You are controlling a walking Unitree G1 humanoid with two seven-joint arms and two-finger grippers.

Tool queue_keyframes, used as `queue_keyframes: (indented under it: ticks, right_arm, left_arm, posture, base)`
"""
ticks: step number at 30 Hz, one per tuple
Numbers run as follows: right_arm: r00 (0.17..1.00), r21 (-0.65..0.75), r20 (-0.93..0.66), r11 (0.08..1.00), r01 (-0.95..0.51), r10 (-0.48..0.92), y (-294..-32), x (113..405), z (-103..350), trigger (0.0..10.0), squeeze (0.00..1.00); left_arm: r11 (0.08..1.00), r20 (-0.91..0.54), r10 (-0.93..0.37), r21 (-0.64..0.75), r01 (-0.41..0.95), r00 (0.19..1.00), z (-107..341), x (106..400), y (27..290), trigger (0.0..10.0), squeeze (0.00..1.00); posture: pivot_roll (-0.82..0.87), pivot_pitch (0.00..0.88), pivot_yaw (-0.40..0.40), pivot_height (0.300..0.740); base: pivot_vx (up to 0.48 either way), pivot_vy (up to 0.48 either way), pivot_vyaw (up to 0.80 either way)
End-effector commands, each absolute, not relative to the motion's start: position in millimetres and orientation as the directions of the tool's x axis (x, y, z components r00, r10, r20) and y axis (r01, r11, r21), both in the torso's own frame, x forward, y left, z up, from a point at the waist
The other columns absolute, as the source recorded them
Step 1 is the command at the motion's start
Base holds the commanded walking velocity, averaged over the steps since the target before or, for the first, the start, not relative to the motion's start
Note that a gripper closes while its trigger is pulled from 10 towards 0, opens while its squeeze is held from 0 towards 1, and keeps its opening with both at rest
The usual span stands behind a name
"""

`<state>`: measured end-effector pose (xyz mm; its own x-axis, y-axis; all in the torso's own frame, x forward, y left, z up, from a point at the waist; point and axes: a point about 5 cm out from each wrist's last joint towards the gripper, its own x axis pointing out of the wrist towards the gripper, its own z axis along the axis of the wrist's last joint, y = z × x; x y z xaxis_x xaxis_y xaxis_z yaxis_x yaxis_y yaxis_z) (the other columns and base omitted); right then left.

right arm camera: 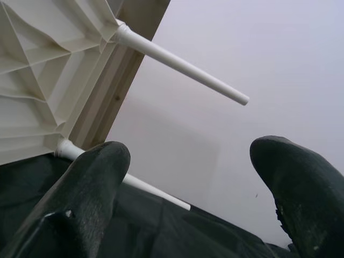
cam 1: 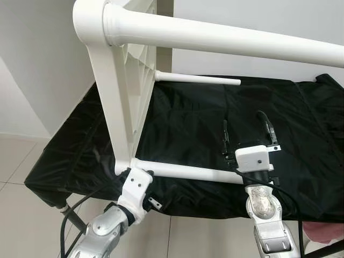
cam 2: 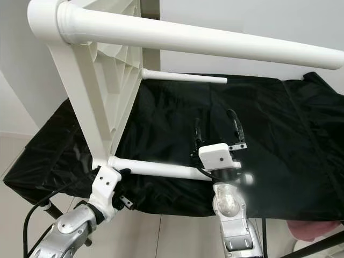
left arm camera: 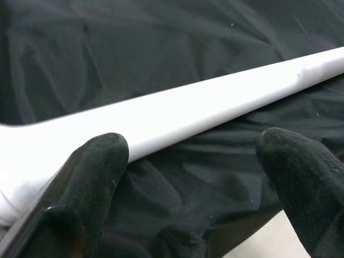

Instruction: Building children table

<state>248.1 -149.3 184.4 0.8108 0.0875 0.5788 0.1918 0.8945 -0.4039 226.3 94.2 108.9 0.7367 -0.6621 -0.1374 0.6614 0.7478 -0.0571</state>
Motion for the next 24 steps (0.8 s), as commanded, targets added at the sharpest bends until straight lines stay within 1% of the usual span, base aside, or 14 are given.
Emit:
queue_keyframes:
  ticks: [1, 3, 5, 6, 10, 11, 14, 15, 16, 18, 21, 23, 24]
  right_arm:
    - [0.817, -0.404, 0.57, 0.895, 0.189, 0.085, -150.3, 247.8, 180.9, 10.0, 0.0]
    - [0.813, -0.412, 0.575, 0.892, 0.186, 0.096, -149.6, 245.9, 182.1, 10.0, 0.0]
    - [0.809, -0.413, 0.579, 0.891, 0.187, 0.098, -149.3, 245.1, 183.1, 10.0, 0.0]
    - [0.809, -0.413, 0.579, 0.891, 0.187, 0.098, -149.3, 245.1, 183.1, 10.0, 0.0]
    - [0.799, -0.445, 0.586, 0.877, 0.182, 0.132, -146.1, 242.0, 184.2, 10.0, 0.0]
    - [0.799, -0.445, 0.586, 0.877, 0.182, 0.132, -146.1, 242.0, 184.2, 10.0, 0.0]
    - [0.788, -0.47, 0.596, 0.863, 0.188, 0.153, -143.9, 239.6, 184.6, 10.0, 0.0]
    - [0.788, -0.47, 0.596, 0.863, 0.188, 0.153, -143.9, 239.6, 184.6, 10.0, 0.0]
    - [0.778, -0.485, 0.604, 0.853, 0.191, 0.169, -143.2, 238.6, 186.4, 10.0, 0.0]
    - [0.772, -0.495, 0.61, 0.847, 0.193, 0.18, -142.9, 238.0, 187.6, 10.0, 0.0]
    - [0.761, -0.509, 0.62, 0.836, 0.204, 0.192, -143.7, 237.3, 190.4, 10.0, 0.0]
    - [0.687, -0.54, 0.688, 0.796, 0.271, 0.233, -145.1, 233.7, 210.5, 10.0, 0.0]
    - [0.687, -0.54, 0.688, 0.796, 0.271, 0.233, -145.1, 233.7, 210.5, 10.0, 0.0]
  left_arm:
    - [0.645, -0.136, -0.763, -0.088, 0.759, 0.632, 110.7, 221.2, 89.7, 10.0, 0.0]
    - [0.681, -0.152, -0.732, -0.172, 0.712, 0.664, 109.5, 221.6, 88.6, 10.0, 0.0]
    - [0.691, -0.162, -0.723, -0.199, 0.695, 0.672, 108.8, 221.6, 88.2, 10.0, 0.0]
    - [0.691, -0.162, -0.723, -0.199, 0.695, 0.672, 108.8, 221.6, 88.2, 10.0, 0.0]
    - [0.702, -0.186, -0.701, -0.348, 0.621, 0.688, 110.7, 222.2, 80.3, 10.0, 0.0]
    - [0.702, -0.186, -0.701, -0.348, 0.621, 0.688, 110.7, 222.2, 80.3, 10.0, 0.0]
    - [0.706, -0.193, -0.68, -0.432, 0.562, 0.707, 114.3, 226.8, 77.0, 10.0, 0.0]
    - [0.706, -0.193, -0.68, -0.432, 0.562, 0.707, 114.3, 226.8, 77.0, 10.0, 0.0]
    - [0.704, -0.19, -0.671, -0.467, 0.535, 0.717, 116.7, 229.5, 76.3, 10.0, 0.0]
    - [0.7, -0.19, -0.666, -0.493, 0.517, 0.722, 118.7, 231.2, 75.8, 10.0, 0.0]
    - [0.691, -0.179, -0.668, -0.509, 0.513, 0.722, 122.3, 232.6, 74.6, 10.0, 0.0]
    - [0.677, -0.173, -0.689, -0.501, 0.539, 0.704, 127.1, 232.4, 71.2, 10.0, 0.0]
    - [0.677, -0.173, -0.689, -0.501, 0.539, 0.704, 127.1, 232.4, 71.2, 10.0, 0.0]
  posture:
    - [0.04, 0.006, 0.042, 0.74]
    - [0.04, 0.012, 0.047, 0.74]
    - [0.04, 0.014, 0.047, 0.74]
    - [0.04, 0.014, 0.047, 0.74]
    - [0.04, 0.019, 0.037, 0.74]
    - [0.04, 0.019, 0.037, 0.74]
    - [0.04, 0.022, 0.035, 0.74]
    - [0.04, 0.022, 0.035, 0.74]
    - [0.04, 0.025, 0.035, 0.74]
    - [0.04, 0.025, 0.035, 0.74]
    - [0.04, 0.029, 0.037, 0.74]
    - [0.04, 0.039, 0.044, 0.74]
    - [0.04, 0.039, 0.044, 0.74]
  base:
    - [0.0, 0.0, 0.0]
    - [0.0, 0.0, 0.0]
    - [0.0, 0.0, 0.0]
    - [0.0, 0.0, 0.0]
    - [0.0, 0.0, 0.0]
    - [0.0, 0.0, 0.0]
    - [0.0, 0.0, 0.0]
    - [0.0, 0.0, 0.0]
    - [0.0, 0.0, 0.0]
    - [0.0, 0.0, 0.0]
    - [0.0, 0.0, 0.0]
    - [0.0, 0.0, 0.0]
    - [0.0, 0.0, 0.0]
